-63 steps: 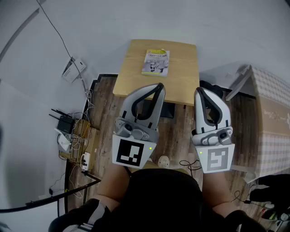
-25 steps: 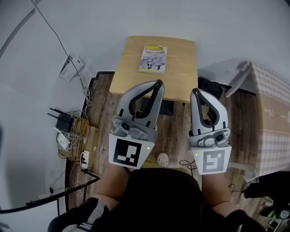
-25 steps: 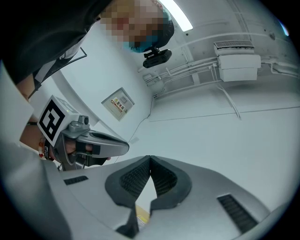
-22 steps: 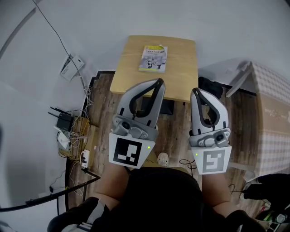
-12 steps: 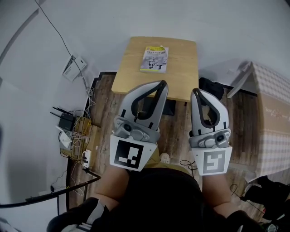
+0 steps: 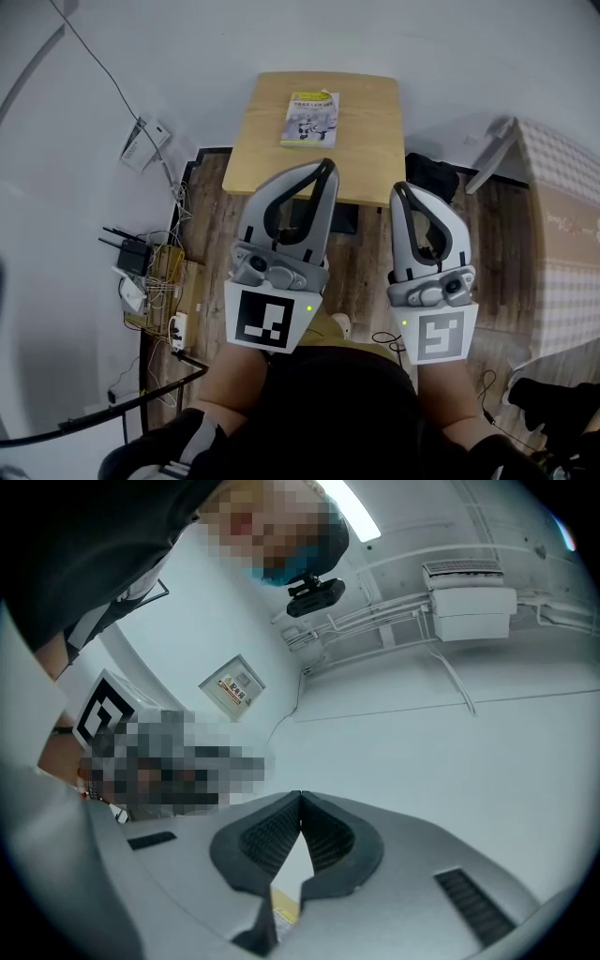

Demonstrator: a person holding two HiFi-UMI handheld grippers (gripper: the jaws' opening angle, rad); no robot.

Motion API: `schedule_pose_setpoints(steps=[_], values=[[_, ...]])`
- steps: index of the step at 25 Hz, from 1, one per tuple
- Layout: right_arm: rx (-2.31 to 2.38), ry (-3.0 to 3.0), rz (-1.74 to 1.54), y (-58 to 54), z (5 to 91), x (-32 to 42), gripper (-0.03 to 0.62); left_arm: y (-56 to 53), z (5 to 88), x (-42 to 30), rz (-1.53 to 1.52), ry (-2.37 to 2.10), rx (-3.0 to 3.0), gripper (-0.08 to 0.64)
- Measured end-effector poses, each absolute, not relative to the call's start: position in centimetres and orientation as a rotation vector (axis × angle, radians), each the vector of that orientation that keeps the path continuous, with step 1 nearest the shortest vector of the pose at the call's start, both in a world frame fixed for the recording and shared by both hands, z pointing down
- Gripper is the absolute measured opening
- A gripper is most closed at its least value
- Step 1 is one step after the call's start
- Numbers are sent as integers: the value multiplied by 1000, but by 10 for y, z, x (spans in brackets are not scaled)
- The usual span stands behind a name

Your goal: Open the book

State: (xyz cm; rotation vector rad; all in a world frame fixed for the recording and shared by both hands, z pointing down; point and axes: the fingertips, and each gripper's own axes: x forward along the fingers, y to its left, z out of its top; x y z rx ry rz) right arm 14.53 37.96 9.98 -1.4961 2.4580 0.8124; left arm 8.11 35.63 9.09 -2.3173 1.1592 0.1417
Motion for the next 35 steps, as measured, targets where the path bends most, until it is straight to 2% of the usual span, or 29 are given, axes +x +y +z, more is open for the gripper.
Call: schedule_pose_setpoints(steps=[35], values=[[-1553, 2497, 714, 218, 120, 119, 28, 194, 107, 60, 84, 1103, -2377, 8]])
